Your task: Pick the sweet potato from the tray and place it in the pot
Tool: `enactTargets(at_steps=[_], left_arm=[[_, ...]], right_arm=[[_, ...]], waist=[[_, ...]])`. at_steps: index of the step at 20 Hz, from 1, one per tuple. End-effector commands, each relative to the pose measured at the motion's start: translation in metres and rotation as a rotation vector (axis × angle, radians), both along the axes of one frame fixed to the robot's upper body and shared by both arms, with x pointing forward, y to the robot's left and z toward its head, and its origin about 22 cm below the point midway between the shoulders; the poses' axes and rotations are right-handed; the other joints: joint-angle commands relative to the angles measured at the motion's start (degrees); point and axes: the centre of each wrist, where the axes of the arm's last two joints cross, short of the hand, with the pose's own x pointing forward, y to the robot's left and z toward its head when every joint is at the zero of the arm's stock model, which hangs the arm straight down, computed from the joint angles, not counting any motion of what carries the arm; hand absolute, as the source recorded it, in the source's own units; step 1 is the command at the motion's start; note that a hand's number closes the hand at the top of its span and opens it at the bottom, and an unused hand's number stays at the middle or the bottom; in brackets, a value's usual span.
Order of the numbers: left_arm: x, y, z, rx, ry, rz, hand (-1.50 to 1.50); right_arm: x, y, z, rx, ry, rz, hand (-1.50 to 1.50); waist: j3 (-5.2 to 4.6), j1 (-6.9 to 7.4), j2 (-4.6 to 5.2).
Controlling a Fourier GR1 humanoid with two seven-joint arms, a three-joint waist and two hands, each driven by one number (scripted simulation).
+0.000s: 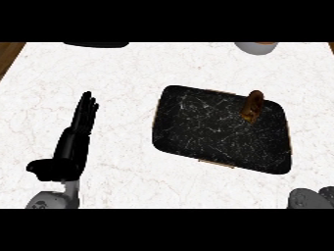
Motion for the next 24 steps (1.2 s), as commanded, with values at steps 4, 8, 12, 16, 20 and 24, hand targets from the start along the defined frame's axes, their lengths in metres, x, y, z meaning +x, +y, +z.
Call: enactTargets(at_steps=[4, 8, 12, 16, 20, 24], left_arm=[[-0.002, -0.01, -0.001, -0.006, 0.002, -0.04, 0.0], [0.008, -0.005, 0.006, -0.004, -0.022, -0.044, 0.0], [0.005, -0.008, -0.001, 0.008, -0.016, -0.041, 0.0], [0.007, -0.017, 0.004, -0.007, -0.018, -0.061, 0.0], [0.009, -0.028, 0.003, -0.006, -0.002, -0.076, 0.0], [0.011, -0.017, 0.008, 0.01, -0.023, -0.1, 0.0]], right_arm=[[0.006, 0.013, -0.004, -0.127, -0.215, -0.288, -1.5], [-0.008, 0.01, 0.021, -0.432, -0.176, -0.253, -1.5], [-0.027, 0.011, 0.05, -0.748, -0.134, -0.254, -1.5], [-0.045, 0.015, 0.061, -0.89, -0.142, -0.356, -1.5], [-0.059, 0.016, 0.059, -0.943, -0.093, -0.413, -1.5], [-0.07, 0.02, 0.064, -0.995, -0.039, -0.436, -1.5]], waist=[[-0.04, 2.05, 0.04], [-0.31, 2.62, 0.82], [-0.47, 2.72, 1.18], [-0.3, 3.47, 1.16], [-0.17, 3.79, 1.22], [-0.23, 5.91, 1.3]])
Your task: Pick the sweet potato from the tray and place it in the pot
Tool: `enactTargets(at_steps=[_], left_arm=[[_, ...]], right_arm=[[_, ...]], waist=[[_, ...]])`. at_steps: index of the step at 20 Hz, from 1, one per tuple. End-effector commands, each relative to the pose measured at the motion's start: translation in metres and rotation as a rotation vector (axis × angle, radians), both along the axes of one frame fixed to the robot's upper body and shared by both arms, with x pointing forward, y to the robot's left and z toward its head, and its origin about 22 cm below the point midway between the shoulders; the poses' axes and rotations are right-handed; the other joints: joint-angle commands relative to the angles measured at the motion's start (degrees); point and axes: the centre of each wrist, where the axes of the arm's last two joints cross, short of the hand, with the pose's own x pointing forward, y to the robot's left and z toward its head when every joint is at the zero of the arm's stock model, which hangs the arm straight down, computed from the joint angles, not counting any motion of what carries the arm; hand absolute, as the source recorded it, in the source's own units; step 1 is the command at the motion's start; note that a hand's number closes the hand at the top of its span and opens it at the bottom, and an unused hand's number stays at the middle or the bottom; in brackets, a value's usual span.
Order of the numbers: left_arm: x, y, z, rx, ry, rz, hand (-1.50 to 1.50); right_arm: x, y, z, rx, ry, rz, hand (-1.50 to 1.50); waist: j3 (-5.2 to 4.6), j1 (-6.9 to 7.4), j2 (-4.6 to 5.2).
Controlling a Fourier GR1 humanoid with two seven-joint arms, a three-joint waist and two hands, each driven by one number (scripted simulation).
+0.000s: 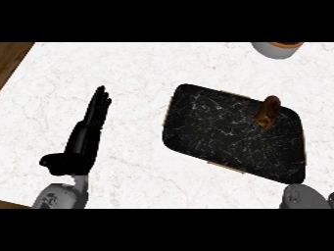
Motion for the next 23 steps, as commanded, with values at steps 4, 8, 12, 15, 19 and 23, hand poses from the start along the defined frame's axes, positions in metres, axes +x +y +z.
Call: enactTargets(at_steps=[4, 8, 12, 15, 19, 23], left_arm=[[0.002, 0.0, -0.002, 0.003, 0.008, -0.031, 0.0], [0.003, -0.011, 0.002, -0.008, 0.01, -0.058, 0.0], [0.004, -0.017, 0.002, 0.011, 0.005, -0.076, 0.0], [0.008, -0.011, 0.003, 0.02, -0.013, -0.067, 0.0], [0.01, -0.021, 0.006, 0.006, -0.017, -0.092, 0.0], [0.008, -0.024, 0.001, -0.003, -0.004, -0.09, 0.0]], right_arm=[[-0.018, 0.009, 0.009, -0.188, -0.052, -0.195, -1.5], [-0.019, 0.013, 0.01, -0.193, -0.04, -0.21, -1.5], [-0.024, 0.022, 0.021, -0.21, -0.047, -0.24, -1.5], [-0.033, 0.026, 0.016, -0.197, -0.017, -0.278, -1.5], [-0.045, 0.034, 0.019, -0.244, 0.006, -0.35, -1.5], [-0.057, 0.045, 0.023, -0.248, 0.024, -0.413, -1.5]], waist=[[-0.05, 1.83, -0.02], [0.03, 2.77, 0.22], [-0.12, 4.07, 0.2], [-0.15, 4.14, 0.4], [-0.14, 4.36, 0.83], [-0.21, 5.38, 1.02]])
